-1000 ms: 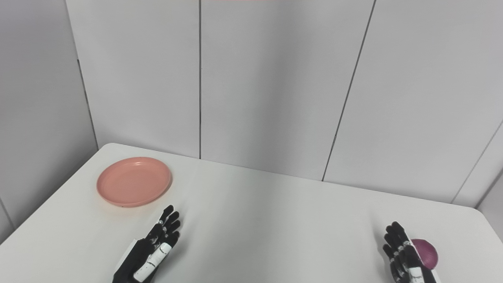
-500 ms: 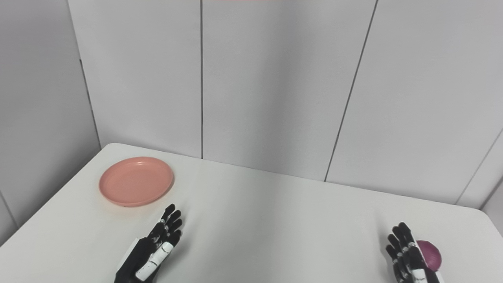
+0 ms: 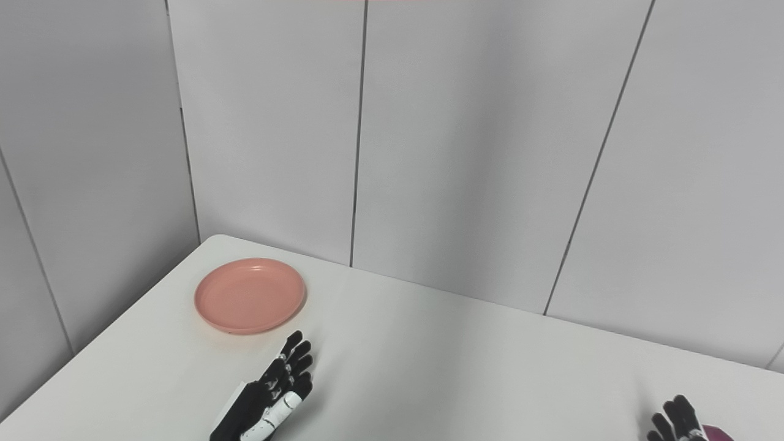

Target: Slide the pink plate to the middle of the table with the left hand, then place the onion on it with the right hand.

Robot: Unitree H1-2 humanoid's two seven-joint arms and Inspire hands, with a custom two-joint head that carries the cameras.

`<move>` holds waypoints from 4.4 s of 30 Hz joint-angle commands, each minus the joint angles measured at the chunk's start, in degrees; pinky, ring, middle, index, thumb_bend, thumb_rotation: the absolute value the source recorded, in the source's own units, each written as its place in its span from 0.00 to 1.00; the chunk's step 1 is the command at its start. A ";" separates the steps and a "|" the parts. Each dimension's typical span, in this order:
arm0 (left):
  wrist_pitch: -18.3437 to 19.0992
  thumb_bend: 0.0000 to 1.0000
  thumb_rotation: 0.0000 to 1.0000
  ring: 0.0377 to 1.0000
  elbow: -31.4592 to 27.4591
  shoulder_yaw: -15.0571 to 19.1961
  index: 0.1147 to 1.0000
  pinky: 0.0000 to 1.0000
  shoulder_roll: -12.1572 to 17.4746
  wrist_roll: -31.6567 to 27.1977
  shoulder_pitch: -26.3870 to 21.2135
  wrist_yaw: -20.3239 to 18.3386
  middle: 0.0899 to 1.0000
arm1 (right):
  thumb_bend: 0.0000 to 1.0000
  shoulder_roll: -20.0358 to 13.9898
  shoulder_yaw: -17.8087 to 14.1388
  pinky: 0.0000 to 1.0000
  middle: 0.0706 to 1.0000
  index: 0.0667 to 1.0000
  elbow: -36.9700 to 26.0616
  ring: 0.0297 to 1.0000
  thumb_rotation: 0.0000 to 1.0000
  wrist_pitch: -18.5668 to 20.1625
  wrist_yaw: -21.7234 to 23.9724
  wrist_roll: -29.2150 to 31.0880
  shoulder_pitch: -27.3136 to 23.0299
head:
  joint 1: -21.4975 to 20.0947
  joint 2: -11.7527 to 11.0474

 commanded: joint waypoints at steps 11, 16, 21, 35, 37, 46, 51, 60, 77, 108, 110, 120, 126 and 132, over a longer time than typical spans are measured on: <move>5.76 0.90 0.72 1.00 -2.75 4.96 1.00 1.00 -1.62 0.55 -8.20 -0.08 1.00 | 0.69 2.23 -0.32 1.00 1.00 1.00 7.43 1.00 0.84 2.30 0.46 1.14 8.07 | -0.14 -0.23; 10.68 0.88 0.75 1.00 -5.18 8.54 1.00 1.00 1.16 -1.56 -12.56 -1.10 1.00 | 0.69 2.16 -0.10 1.00 1.00 1.00 7.47 1.00 0.85 2.18 0.18 0.90 8.07 | -0.42 -0.17; 14.98 0.84 0.78 1.00 -6.50 9.99 1.00 1.00 3.15 -2.71 -15.48 -1.84 1.00 | 0.66 2.26 0.02 1.00 1.00 1.00 7.20 1.00 0.87 2.13 -0.01 0.66 8.26 | -0.62 -0.13; 20.73 0.84 0.82 1.00 -3.15 13.98 1.00 1.00 7.51 -5.56 -23.58 -3.60 1.00 | 0.68 2.64 0.25 1.00 1.00 1.00 7.09 1.00 0.90 2.00 -0.36 -0.18 8.20 | -1.14 -0.36; 20.95 0.86 0.82 1.00 -1.67 14.45 0.98 1.00 8.70 -5.21 -25.07 -3.69 0.99 | 0.68 2.68 0.21 1.00 1.00 1.00 7.16 1.00 0.90 2.08 -0.36 -0.09 8.16 | -1.14 -0.36; 19.63 0.87 0.79 0.95 5.99 16.12 0.93 0.98 13.56 -4.41 -30.89 -5.21 0.94 | 0.68 2.90 0.32 1.00 1.00 1.00 7.20 1.00 0.92 1.82 -0.63 -0.50 8.17 | -1.48 -0.57; 17.74 0.88 0.78 0.94 11.73 16.86 0.93 0.98 15.43 -3.64 -33.77 -6.27 0.93 | 0.67 2.91 0.45 1.00 1.00 1.00 7.23 1.00 0.92 1.67 -0.53 -0.45 8.24 | -1.76 -0.57; 12.35 0.85 0.81 0.94 21.51 16.73 0.87 0.93 18.00 0.47 -37.87 -6.44 0.89 | 0.65 2.97 0.39 1.00 1.00 1.00 7.46 1.00 0.94 1.27 -0.24 -0.46 8.43 | -2.22 -0.39; 1.53 0.80 0.80 0.88 43.32 18.87 0.86 0.92 20.63 1.59 -46.30 -7.52 0.85 | 0.63 3.07 0.63 1.00 1.00 1.00 6.53 1.00 0.96 1.15 -0.52 -0.96 9.26 | -3.05 -0.06; -13.59 0.81 0.75 0.84 66.02 24.53 0.81 0.86 23.60 -1.90 -49.97 -8.89 0.79 | 0.60 2.98 0.67 1.00 1.00 1.00 6.07 1.00 0.95 1.06 -0.05 -1.02 10.21 | -4.02 0.43; -13.86 0.82 0.75 0.84 66.81 24.47 0.81 0.86 23.77 -1.90 -50.25 -9.00 0.79 | 0.61 3.00 0.69 1.00 1.00 1.00 6.42 1.00 0.95 0.83 0.01 -1.09 10.11 | -4.06 0.41; -13.76 0.83 0.74 0.87 70.58 24.74 0.84 0.86 23.90 -2.37 -50.97 -9.27 0.82 | 0.61 3.46 0.83 1.00 1.00 1.00 4.71 1.00 0.93 1.50 -0.69 -1.32 10.82 | -5.04 0.66; -14.13 0.83 0.73 0.84 73.47 25.54 0.83 0.86 23.77 -3.62 -51.34 -10.84 0.81 | 0.62 3.40 0.85 1.00 1.00 1.00 4.73 1.00 0.93 0.99 -0.54 -1.49 11.38 | -5.70 1.02; -14.36 0.83 0.72 0.80 74.76 25.38 0.80 0.81 23.58 -3.85 -51.53 -11.15 0.80 | 0.64 3.59 0.74 1.00 0.98 1.00 3.47 1.00 0.89 1.38 -0.71 -1.29 12.67 | -6.09 1.67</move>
